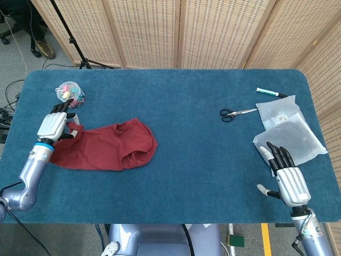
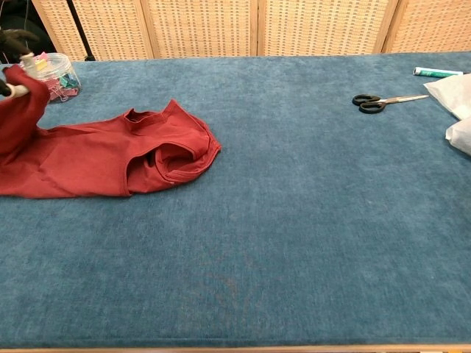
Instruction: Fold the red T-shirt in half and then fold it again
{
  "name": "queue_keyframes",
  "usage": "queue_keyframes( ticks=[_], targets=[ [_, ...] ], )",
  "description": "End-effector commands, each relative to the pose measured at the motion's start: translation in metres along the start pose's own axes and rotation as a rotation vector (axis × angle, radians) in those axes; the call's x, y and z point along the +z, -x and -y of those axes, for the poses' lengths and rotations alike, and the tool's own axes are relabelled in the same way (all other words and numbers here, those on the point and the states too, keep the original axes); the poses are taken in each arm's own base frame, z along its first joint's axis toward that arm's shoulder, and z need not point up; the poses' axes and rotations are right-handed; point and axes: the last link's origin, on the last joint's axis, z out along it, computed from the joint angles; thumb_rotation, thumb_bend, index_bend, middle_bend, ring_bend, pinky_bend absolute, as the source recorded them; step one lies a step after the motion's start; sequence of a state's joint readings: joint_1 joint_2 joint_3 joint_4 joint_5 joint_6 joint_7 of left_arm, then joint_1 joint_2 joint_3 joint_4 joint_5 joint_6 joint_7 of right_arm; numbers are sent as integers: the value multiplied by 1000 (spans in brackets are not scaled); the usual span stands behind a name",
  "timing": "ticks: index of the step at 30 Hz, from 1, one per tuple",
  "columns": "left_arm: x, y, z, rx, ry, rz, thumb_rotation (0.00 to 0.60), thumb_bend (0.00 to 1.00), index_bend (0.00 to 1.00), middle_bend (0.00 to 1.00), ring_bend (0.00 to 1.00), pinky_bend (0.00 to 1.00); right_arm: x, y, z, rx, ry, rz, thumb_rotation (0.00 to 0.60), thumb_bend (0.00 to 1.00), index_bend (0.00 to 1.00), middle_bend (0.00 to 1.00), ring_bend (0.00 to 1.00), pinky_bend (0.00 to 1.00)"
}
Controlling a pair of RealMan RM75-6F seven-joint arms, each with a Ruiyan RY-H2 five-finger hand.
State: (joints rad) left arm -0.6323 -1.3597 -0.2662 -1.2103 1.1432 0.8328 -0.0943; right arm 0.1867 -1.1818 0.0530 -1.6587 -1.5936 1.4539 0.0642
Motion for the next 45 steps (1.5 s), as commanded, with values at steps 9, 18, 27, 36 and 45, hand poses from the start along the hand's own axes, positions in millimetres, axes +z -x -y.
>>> queue_keyframes(
  ticks=[9, 18, 27, 36, 45],
  targets=[
    [26, 23, -72, 0, 51, -1, 600, 603, 767, 0, 0, 0, 0, -2, -1, 11, -2, 0, 600, 0, 0, 0, 0, 37],
    [45, 32, -98, 15, 59, -11, 600, 603, 767, 0, 0, 0, 1, -3, -3, 14, 7, 0, 600, 0, 0, 0, 0, 37],
    [59, 46, -116, 17, 64, 15, 600, 600, 767, 0, 0, 0, 3, -2, -5, 14, 19, 0, 600, 0, 0, 0, 0, 37],
    [60, 61, -125, -22, 62, 40, 600, 123, 0, 0, 0, 0, 4, -2, -7, 14, 24, 4, 600, 0, 0, 0, 0, 37],
    [55, 44, -123, -109, 140, -47, 600, 0, 0, 0, 0, 0, 3, -2, -6, 14, 21, 5, 600, 0, 0, 0, 0, 37]
  ],
)
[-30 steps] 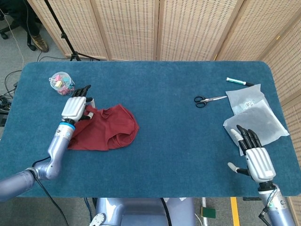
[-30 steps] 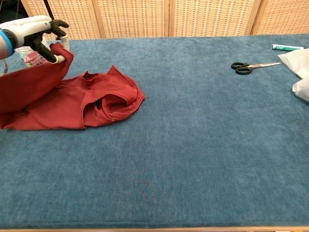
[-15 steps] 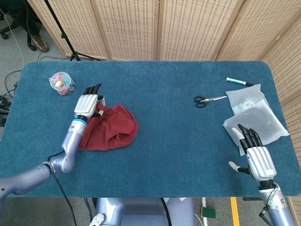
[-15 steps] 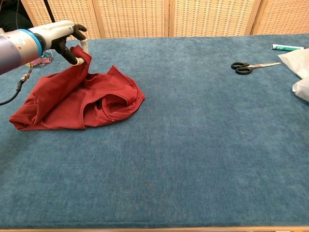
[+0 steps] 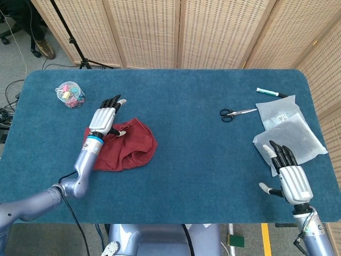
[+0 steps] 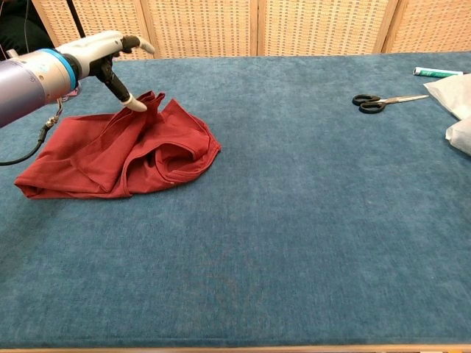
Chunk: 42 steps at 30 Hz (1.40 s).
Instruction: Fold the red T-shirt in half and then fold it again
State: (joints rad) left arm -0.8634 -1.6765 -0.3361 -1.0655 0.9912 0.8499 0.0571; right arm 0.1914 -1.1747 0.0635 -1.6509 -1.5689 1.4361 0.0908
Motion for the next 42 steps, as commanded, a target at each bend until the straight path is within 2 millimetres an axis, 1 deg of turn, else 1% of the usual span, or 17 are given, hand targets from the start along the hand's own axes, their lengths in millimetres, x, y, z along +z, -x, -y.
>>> queue_keyframes(
  ticks=[1, 4, 6, 8, 13, 15, 17, 20, 22, 25, 28, 31, 35, 39, 42],
  targets=[
    [-4, -9, 4, -25, 25, -35, 600, 0, 0, 0, 0, 0, 0, 0, 0, 0, -1, 0, 600, 0, 0, 0, 0, 37],
    [-8, -15, 9, -32, 27, -45, 600, 0, 0, 0, 0, 0, 0, 0, 0, 0, -1, 0, 600, 0, 0, 0, 0, 37],
    [-15, -18, 16, -26, 29, -42, 600, 0, 0, 0, 0, 0, 0, 0, 0, 1, -2, 1, 600, 0, 0, 0, 0, 37],
    [-27, -21, 30, -1, 22, -19, 600, 0, 0, 0, 0, 0, -1, 0, 1, 1, -5, 2, 600, 0, 0, 0, 0, 37],
    [-49, -27, 53, 49, -3, 40, 600, 0, 0, 0, 0, 0, -1, 1, 2, 1, -9, 5, 600, 0, 0, 0, 0, 37],
    [-67, -31, 65, 90, -8, 78, 600, 0, 0, 0, 0, 0, -2, 2, 3, 1, -11, 7, 600, 0, 0, 0, 0, 37],
    [-81, -33, 71, 116, 9, 83, 600, 0, 16, 0, 0, 0, -2, 1, 3, 1, -12, 6, 600, 0, 0, 0, 0, 37],
    [-100, -29, 79, 127, 46, 78, 600, 4, 84, 0, 0, 0, -2, 1, 4, 2, -14, 3, 600, 0, 0, 0, 0, 37],
    [-116, -22, 86, 124, 94, 60, 600, 42, 126, 0, 0, 0, -3, 1, 4, 3, -15, 3, 600, 0, 0, 0, 0, 37],
    [-126, -14, 95, 126, 152, 39, 600, 114, 179, 0, 0, 0, -3, 1, 5, 4, -17, 4, 600, 0, 0, 0, 0, 37],
    [-138, 1, 110, 140, 210, 40, 600, 160, 232, 0, 0, 0, -4, 1, 5, 5, -21, 4, 600, 0, 0, 0, 0, 37],
    [-143, 9, 118, 129, 254, 29, 600, 179, 295, 0, 0, 0, -4, 0, 6, 7, -21, 2, 600, 0, 0, 0, 0, 37],
    [-147, 20, 124, 135, 282, 27, 600, 214, 351, 0, 0, 0, -4, 0, 6, 9, -20, 1, 600, 0, 0, 0, 0, 37],
    [-146, 29, 124, 139, 301, 28, 600, 243, 379, 0, 0, 0, -4, 0, 6, 10, -20, 1, 600, 0, 0, 0, 0, 37],
    [-145, 36, 120, 140, 326, 16, 600, 260, 397, 0, 0, 0, -4, -1, 5, 13, -18, 0, 600, 0, 0, 0, 0, 37]
  ],
)
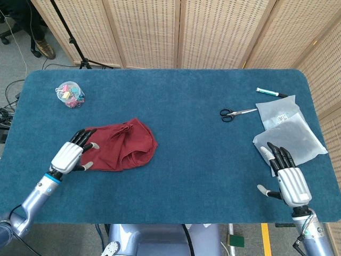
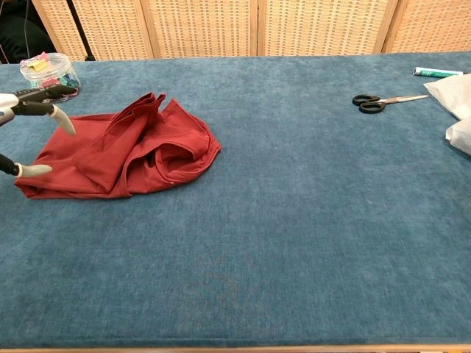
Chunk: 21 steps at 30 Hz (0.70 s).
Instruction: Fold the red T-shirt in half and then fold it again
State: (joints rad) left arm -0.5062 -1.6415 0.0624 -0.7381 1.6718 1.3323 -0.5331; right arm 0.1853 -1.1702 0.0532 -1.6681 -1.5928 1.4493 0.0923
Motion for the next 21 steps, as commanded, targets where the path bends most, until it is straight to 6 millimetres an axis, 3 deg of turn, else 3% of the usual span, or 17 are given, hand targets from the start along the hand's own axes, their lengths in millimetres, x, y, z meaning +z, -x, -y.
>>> queue_keyframes(
  ticks=[1, 21],
  targets=[
    [1, 12, -7, -7, 35, -4, 600, 263, 401, 0, 0, 0, 0, 0, 0, 2, 1, -1, 600, 0, 0, 0, 0, 37],
    [23, 28, -5, 32, 5, -40, 600, 302, 451, 0, 0, 0, 1, 0, -1, 12, 3, 2, 600, 0, 0, 0, 0, 37]
  ],
)
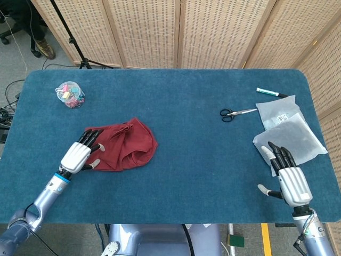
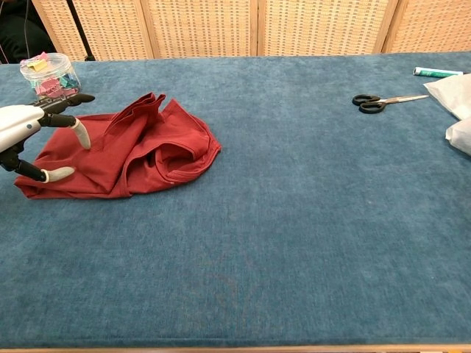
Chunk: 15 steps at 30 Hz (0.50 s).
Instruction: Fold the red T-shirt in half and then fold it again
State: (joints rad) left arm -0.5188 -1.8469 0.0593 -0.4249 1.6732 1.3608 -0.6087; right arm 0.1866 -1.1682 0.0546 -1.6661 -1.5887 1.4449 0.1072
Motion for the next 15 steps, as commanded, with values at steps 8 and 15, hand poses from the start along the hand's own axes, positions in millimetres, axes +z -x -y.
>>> queue_keyframes(
  ticks=[8, 15],
  targets=[
    [9, 7, -3, -10, -11, -1, 600, 313, 477, 0, 0, 0, 1, 0, 0, 6, 2, 2, 600, 0, 0, 0, 0, 37],
    [12, 11, -6, -12, -10, 1, 600, 371, 522, 0, 0, 0, 1, 0, -1, 10, 4, 4, 600, 0, 0, 0, 0, 37]
  ],
)
